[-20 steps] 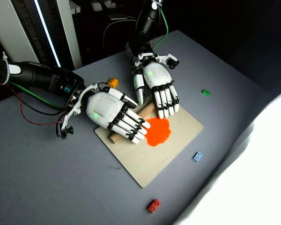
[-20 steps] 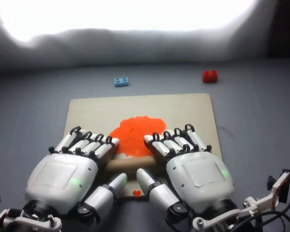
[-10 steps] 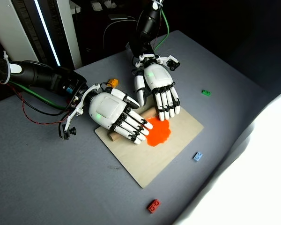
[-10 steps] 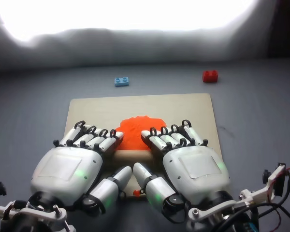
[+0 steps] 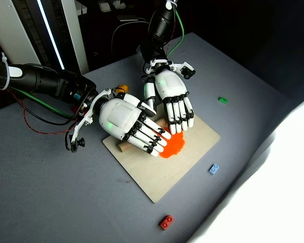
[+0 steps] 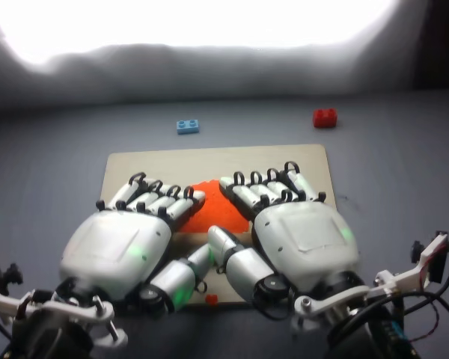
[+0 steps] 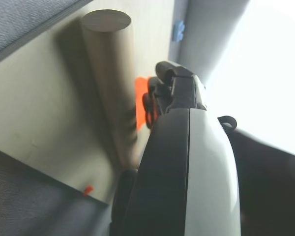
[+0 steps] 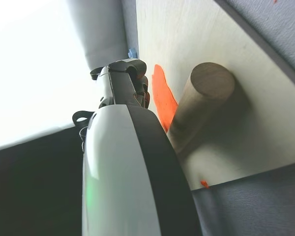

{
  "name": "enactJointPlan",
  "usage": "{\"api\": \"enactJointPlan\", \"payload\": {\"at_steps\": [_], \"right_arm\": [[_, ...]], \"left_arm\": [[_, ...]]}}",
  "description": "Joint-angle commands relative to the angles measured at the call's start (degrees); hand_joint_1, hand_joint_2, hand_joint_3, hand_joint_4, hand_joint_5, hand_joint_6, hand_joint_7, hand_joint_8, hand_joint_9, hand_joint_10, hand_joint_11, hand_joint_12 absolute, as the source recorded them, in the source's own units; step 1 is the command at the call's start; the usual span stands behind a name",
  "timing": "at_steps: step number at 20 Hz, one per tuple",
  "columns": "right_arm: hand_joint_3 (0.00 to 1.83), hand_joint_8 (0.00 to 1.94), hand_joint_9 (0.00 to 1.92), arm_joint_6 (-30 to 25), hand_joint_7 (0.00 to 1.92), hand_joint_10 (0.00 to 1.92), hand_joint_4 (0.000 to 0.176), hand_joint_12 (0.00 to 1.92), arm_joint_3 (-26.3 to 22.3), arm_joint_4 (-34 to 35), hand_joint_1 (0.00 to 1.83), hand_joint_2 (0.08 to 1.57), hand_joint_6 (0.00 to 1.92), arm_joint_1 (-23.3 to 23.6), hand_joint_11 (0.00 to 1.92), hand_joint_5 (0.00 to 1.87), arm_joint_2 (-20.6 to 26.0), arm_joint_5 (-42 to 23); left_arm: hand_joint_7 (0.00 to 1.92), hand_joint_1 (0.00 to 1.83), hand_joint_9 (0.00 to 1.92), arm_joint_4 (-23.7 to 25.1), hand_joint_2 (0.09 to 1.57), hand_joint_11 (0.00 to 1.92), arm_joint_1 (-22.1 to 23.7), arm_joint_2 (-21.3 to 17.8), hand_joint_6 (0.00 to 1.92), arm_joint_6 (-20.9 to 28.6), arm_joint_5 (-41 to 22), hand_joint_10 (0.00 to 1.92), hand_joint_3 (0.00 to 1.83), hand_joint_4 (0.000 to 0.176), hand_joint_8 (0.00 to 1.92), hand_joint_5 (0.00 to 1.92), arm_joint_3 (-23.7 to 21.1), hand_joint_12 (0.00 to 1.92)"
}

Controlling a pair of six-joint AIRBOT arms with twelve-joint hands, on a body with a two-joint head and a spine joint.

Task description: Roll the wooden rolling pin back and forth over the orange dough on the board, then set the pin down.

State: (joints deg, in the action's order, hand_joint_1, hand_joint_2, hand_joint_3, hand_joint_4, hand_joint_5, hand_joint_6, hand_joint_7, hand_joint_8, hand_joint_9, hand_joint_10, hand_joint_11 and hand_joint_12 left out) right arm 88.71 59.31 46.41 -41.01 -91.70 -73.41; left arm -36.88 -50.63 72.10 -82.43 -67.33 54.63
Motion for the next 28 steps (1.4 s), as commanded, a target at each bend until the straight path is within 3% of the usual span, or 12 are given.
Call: {"api": "enactJointPlan", "payload": {"at_steps": [1, 4, 9, 10, 11, 14, 15, 18, 21, 23, 26, 28], "right_arm": [[0.0, 0.0, 0.32, -0.1, 0.38, 0.0, 0.0, 0.74, -0.86, -4.89, 0.0, 1.53, 0.0, 1.17, 0.0, 0.36, 0.51, -4.4], [0.0, 0.0, 0.33, -0.01, 0.4, 0.0, 0.0, 0.74, -3.66, -4.89, 0.0, 1.53, 0.0, 3.29, 0.0, 0.37, 3.01, -3.91], [0.0, 0.01, 0.34, 0.85, 0.41, 0.01, 0.0, 0.79, -5.93, -4.9, 0.0, 1.53, 0.01, 7.63, 0.0, 0.39, 9.17, -1.74], [0.0, 0.01, 0.33, 0.88, 0.4, 0.01, 0.0, 0.79, -6.61, -4.9, 0.0, 1.53, 0.01, 8.01, 0.0, 0.37, 10.47, -1.34], [0.0, 0.01, 0.34, 0.88, 0.41, 0.01, 0.0, 0.74, -7.56, -4.9, 0.0, 1.53, 0.01, 8.4, 0.0, 0.37, 12.31, -0.81], [0.0, 0.0, 0.35, 0.82, 0.4, 0.01, 0.0, 0.81, -9.75, -4.89, 0.0, 1.53, 0.01, 9.13, 0.0, 0.37, 16.53, 0.31], [0.0, 0.01, 0.35, 0.83, 0.41, 0.01, 0.0, 0.82, -10.58, -4.89, 0.0, 1.53, 0.01, 9.5, 0.0, 0.39, 18.0, 0.31], [0.0, 0.01, 0.35, -0.49, 0.42, 0.01, 0.0, 0.82, -13.58, -4.86, 0.0, 1.52, 0.01, 10.92, 0.0, 0.39, 22.79, 0.13], [0.0, 0.01, 0.36, -3.32, 0.43, 0.01, 0.0, 0.84, -16.94, -4.85, 0.0, 1.53, 0.01, 11.08, 0.0, 0.4, 28.01, -0.1], [0.0, 0.01, 0.36, -3.65, 0.43, 0.01, 0.0, 0.83, -18.69, -4.85, 0.0, 1.52, 0.01, 11.05, 0.0, 0.41, 30.88, -0.49], [0.0, 0.03, 0.47, -3.66, 0.53, 0.05, 0.0, 1.18, -20.08, -4.85, 0.0, 1.52, 0.03, 11.0, 0.0, 0.46, 34.1, -1.99], [0.0, 0.06, 0.6, -3.38, 0.65, 0.12, 0.0, 1.41, -20.3, -4.86, 0.0, 1.5, 0.05, 10.93, 0.0, 0.55, 35.28, -2.66]], "left_arm": [[0.39, 0.0, 0.3, 3.34, 1.53, 0.0, 0.99, -0.53, 0.0, 0.26, -5.28, 0.0, 0.0, 0.0, 0.0, 0.33, 0.06, 0.55], [0.42, 0.0, 0.34, 3.32, 1.53, 0.0, 2.92, -1.44, 0.01, 0.31, -2.53, 0.01, 0.0, 0.0, 0.01, 0.36, 0.7, 0.64], [0.37, 0.0, 0.28, 3.12, 1.53, 0.0, 6.28, -3.61, 0.0, 2.51, 2.84, 0.0, 0.0, 0.0, 0.0, 0.31, 3.46, 0.5], [0.39, 0.0, 0.32, 3.02, 1.52, 0.0, 6.88, -4.05, 0.01, 2.51, 3.8, 0.01, 0.0, 0.0, 0.01, 0.33, 3.77, 0.59], [0.36, 0.0, 0.28, 2.83, 1.53, 0.0, 7.53, -4.96, 0.01, 2.51, 4.85, 0.01, 0.0, 0.0, 0.01, 0.29, 3.91, 0.45], [0.4, 0.0, 0.32, 2.17, 1.53, 0.0, 9.44, -8.21, 0.01, 2.51, 8.47, 0.01, 0.0, 0.0, 0.01, 0.34, 3.43, 0.59], [0.37, 0.0, 0.29, 2.18, 1.53, 0.0, 10.63, -9.6, 0.0, 2.28, 11.31, 0.01, 0.0, 0.0, 0.0, 0.32, 3.21, 0.51], [0.39, 0.0, 0.32, 2.32, 1.53, 0.0, 14.35, -13.41, 0.01, -1.48, 19.75, 0.01, 0.0, 0.0, 0.01, 0.33, 1.83, 0.61], [0.37, 0.0, 0.29, 2.32, 1.53, 0.0, 17.96, -17.76, 0.01, -5.37, 26.51, 0.01, 0.0, 0.0, 0.01, 0.31, -1.12, 0.5], [0.4, 0.0, 0.32, 2.09, 1.52, 0.0, 20.05, -21.14, 0.01, -7.8, 29.22, 0.01, 0.0, 0.0, 0.01, 0.34, -3.86, 0.62], [0.48, 0.0, 0.37, 1.61, 1.51, 0.0, 23.12, -24.99, 0.01, -11.94, 33.33, 0.02, 0.0, 0.0, 0.02, 0.37, -6.46, 0.59], [0.64, 0.0, 0.51, 1.6, 1.5, 0.0, 25.66, -26.59, 0.04, -13.63, 36.91, 0.07, 0.0, 0.0, 0.07, 0.47, -7.02, 0.81]]}}
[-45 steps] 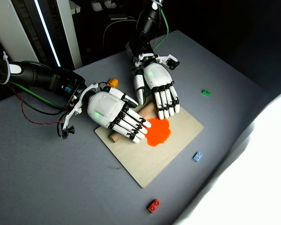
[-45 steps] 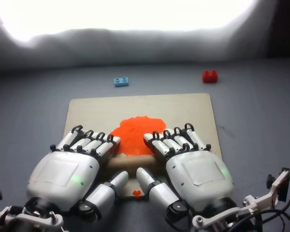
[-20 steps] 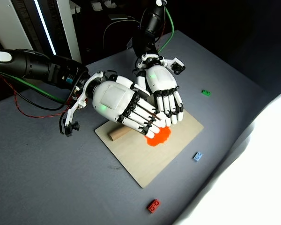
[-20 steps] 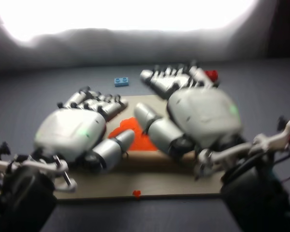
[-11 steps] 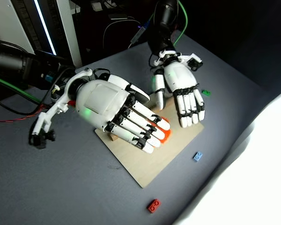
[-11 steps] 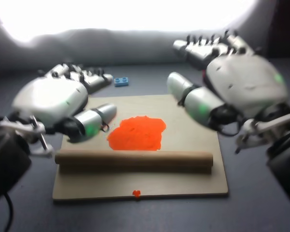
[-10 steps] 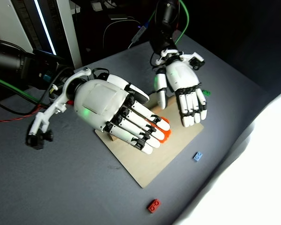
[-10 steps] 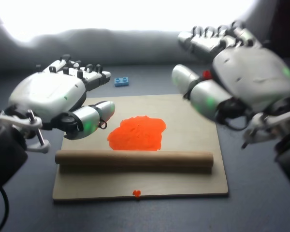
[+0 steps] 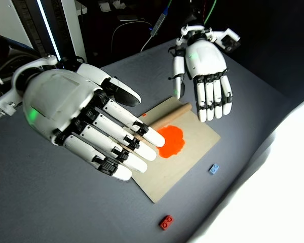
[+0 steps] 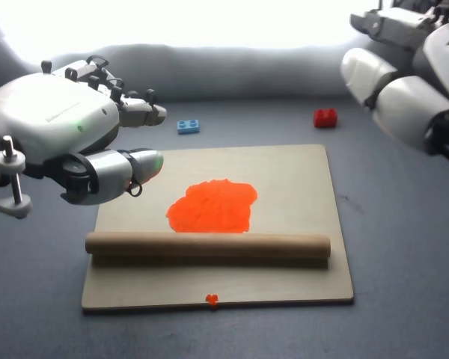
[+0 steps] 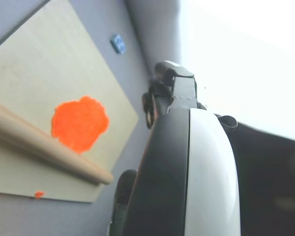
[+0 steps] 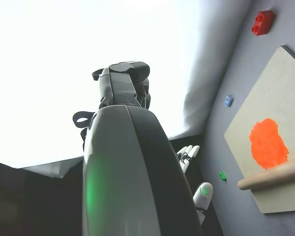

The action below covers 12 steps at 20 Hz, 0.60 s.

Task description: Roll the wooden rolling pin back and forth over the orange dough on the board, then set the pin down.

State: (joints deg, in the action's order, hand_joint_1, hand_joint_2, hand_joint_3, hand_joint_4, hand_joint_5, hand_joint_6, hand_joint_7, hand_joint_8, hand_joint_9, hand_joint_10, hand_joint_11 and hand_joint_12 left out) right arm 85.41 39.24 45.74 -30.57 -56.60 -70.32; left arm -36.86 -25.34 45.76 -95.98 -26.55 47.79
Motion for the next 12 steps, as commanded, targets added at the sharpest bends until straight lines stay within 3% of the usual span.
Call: {"api": "enactJointPlan", "payload": {"at_steps": [1, 2, 4, 6, 8, 9, 10, 11, 12], "right_arm": [[0.0, 0.1, 0.57, -0.08, 0.73, 0.41, 0.0, 1.47, -0.34, -4.18, 0.0, 1.49, 0.08, 0.53, 0.05, 0.61, 0.56, -5.85], [0.0, 0.14, 0.5, -0.26, 0.76, 0.71, 0.0, 1.53, -0.37, -4.18, 0.0, 1.49, 0.11, 0.79, 0.07, 0.64, 0.98, -5.87], [0.0, 0.76, 0.39, -1.36, 0.57, 1.15, 0.0, 1.6, -0.36, -4.17, 0.0, 1.48, 0.56, 1.45, 0.12, 0.55, 1.68, -6.17], [0.0, 1.07, 0.4, -2.85, 0.54, 1.39, 0.0, 1.78, -0.33, -4.04, 0.0, 1.48, 0.91, 2.38, 0.15, 0.51, 2.22, -5.9], [0.0, 1.29, 0.42, -2.71, 0.56, 1.51, 0.0, 1.9, -0.3, -2.05, 0.0, 1.49, 1.07, 3.61, 0.2, 0.53, 2.21, -4.4], [0.0, 1.39, 0.46, -2.7, 0.62, 1.6, 0.0, 1.92, -0.23, -1.85, 0.0, 1.49, 1.13, 3.82, 0.28, 0.57, 2.21, -3.94], [0.0, 1.45, 0.5, -2.73, 0.65, 1.68, 0.0, 1.92, -0.14, -1.84, 0.0, 1.49, 1.2, 3.99, 0.33, 0.58, 2.17, -3.58], [0.0, 1.46, 0.58, -2.71, 0.75, 1.76, 0.0, 1.92, -0.11, -1.84, 0.0, 1.49, 1.2, 4.04, 0.44, 0.64, 2.07, -3.47], [0.0, 1.41, 0.66, -2.6, 0.84, 1.79, 0.0, 1.92, -0.11, -1.84, 0.0, 1.48, 1.12, 4.04, 0.53, 0.72, 1.97, -3.43]], "left_arm": [[0.69, 0.0, 0.55, 1.49, 1.49, 0.0, 1.24, -0.5, 0.05, -0.19, -3.24, 0.09, 0.0, 0.0, 0.09, 0.5, -0.32, 0.87], [0.73, 0.0, 0.58, 1.26, 1.49, 0.0, 2.28, -0.57, 0.05, -0.25, -2.89, 0.11, 0.0, 0.0, 0.11, 0.54, -0.59, 0.92], [0.53, 0.0, 0.41, -0.13, 1.49, 0.0, 3.94, -0.49, 0.03, -1.84, -2.15, 0.79, 0.0, 0.0, 0.76, 0.63, -1.34, 1.05], [0.38, 0.0, 0.3, -2.78, 1.49, 0.0, 5.73, -0.4, 0.08, -4.67, -1.52, 1.29, 0.0, 0.0, 1.27, 0.68, -2.54, 1.26], [0.35, 0.0, 0.32, -4.08, 1.52, 0.08, 7.07, -0.41, 0.9, -6.16, -1.49, 1.49, 0.0, 0.0, 1.46, 0.41, -3.84, 1.48], [0.37, 0.0, 0.34, -4.08, 1.52, 0.19, 7.22, -0.41, 1.19, -6.16, -1.49, 1.56, 0.0, 0.0, 1.52, 0.37, -4.13, 1.54], [0.41, 0.0, 0.38, -4.09, 1.53, 0.25, 7.32, -0.43, 1.31, -6.15, -1.47, 1.59, 0.0, 0.0, 1.54, 0.37, -4.45, 1.6], [0.39, 0.0, 0.35, -4.09, 1.53, 0.22, 7.32, -0.48, 1.36, -5.92, -1.47, 1.72, 0.0, 0.0, 1.62, 0.34, -4.62, 1.81], [0.43, 0.0, 0.38, -4.09, 1.54, 0.24, 7.32, -0.63, 1.43, -5.8, -1.47, 1.79, 0.0, 0.0, 1.69, 0.36, -4.73, 1.9]]}}
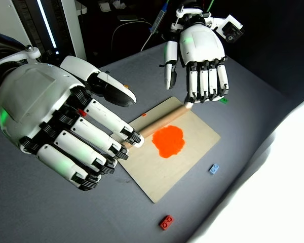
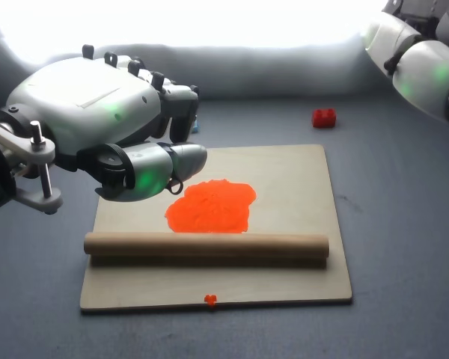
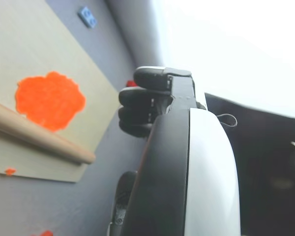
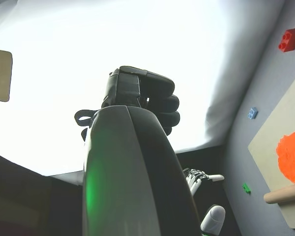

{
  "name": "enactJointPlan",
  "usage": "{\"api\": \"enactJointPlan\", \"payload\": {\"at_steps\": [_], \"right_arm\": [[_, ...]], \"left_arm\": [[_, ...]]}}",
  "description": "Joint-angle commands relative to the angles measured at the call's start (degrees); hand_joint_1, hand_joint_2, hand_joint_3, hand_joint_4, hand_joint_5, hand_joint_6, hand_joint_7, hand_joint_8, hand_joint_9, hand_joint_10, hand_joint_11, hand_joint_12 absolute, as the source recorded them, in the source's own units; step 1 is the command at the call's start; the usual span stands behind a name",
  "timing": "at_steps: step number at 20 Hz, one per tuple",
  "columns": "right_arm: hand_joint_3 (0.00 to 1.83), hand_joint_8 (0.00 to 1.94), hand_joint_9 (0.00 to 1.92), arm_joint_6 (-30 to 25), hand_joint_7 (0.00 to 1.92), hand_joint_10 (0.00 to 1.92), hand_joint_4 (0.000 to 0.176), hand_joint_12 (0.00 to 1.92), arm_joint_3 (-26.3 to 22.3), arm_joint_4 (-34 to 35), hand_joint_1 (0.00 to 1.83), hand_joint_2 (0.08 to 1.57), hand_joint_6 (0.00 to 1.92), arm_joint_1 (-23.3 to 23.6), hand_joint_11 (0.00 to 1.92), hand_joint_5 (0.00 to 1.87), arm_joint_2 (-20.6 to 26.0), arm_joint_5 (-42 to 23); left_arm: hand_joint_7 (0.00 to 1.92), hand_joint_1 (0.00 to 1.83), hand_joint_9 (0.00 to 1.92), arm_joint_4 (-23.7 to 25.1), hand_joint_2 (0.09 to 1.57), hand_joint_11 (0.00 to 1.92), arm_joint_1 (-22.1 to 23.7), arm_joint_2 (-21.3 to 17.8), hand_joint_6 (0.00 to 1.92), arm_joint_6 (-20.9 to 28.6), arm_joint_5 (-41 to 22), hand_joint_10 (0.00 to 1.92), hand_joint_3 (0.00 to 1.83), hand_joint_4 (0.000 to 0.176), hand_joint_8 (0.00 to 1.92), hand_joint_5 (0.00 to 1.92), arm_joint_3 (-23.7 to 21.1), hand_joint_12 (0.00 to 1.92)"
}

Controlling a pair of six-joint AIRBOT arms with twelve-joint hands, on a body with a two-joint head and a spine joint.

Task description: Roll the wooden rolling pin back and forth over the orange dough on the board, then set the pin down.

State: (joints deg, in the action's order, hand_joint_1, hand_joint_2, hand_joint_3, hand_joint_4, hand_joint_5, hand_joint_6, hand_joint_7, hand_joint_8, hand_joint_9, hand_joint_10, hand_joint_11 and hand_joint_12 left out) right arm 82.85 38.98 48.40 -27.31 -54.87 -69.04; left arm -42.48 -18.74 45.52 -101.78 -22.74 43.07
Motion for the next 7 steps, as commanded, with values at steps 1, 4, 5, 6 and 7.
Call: {"api": "enactJointPlan", "payload": {"at_steps": [1, 4, 5, 6, 7], "right_arm": [[0.0, 1.38, 0.69, 0.1, 0.89, 1.78, 0.0, 1.92, 0.15, -4.51, 0.0, 1.48, 1.08, 0.71, 0.54, 0.77, 0.18, -4.66], [0.0, 1.75, 0.86, 0.49, 0.93, 1.92, 0.0, 1.92, 0.15, -4.52, 0.0, 1.48, 1.55, -0.02, 0.76, 0.74, 0.19, -4.57], [0.0, 1.78, 0.88, 0.91, 0.93, 1.92, 0.0, 1.92, 0.15, -4.53, 0.0, 1.49, 1.59, -0.17, 0.79, 0.73, 0.19, -4.39], [0.0, 1.8, 0.92, 1.69, 0.95, 1.92, 0.0, 1.92, 0.15, -4.54, 0.0, 1.48, 1.57, -0.31, 0.83, 0.75, 0.18, -3.98], [0.0, 1.77, 0.93, 1.83, 0.98, 1.92, 0.0, 1.92, 0.16, -4.57, 0.0, 1.47, 1.58, -0.4, 0.86, 0.79, 0.18, -3.82]], "left_arm": [[0.45, 0.0, 0.39, 1.54, 1.53, 0.28, 0.72, -0.79, 1.51, 0.07, -5.27, 1.82, 0.0, 0.0, 1.74, 0.35, -0.11, 1.92], [0.6, 0.0, 0.56, 1.54, 1.54, 0.44, 0.76, -1.67, 1.74, 0.55, -5.33, 1.92, 0.0, 0.0, 1.84, 0.45, -0.22, 1.92], [0.62, 0.0, 0.59, 1.53, 1.54, 0.45, 0.81, -1.78, 1.76, 0.63, -5.33, 1.92, 0.0, 0.0, 1.87, 0.46, -0.25, 1.92], [0.65, 0.0, 0.64, 1.53, 1.54, 0.47, 0.85, -1.79, 1.86, 0.92, -5.41, 1.92, 0.0, 0.0, 1.91, 0.45, -0.25, 1.92], [0.71, 0.0, 0.69, 1.53, 1.54, 0.51, 0.88, -1.79, 1.91, 0.98, -5.46, 1.92, 0.0, 0.0, 1.91, 0.47, -0.25, 1.92]]}}
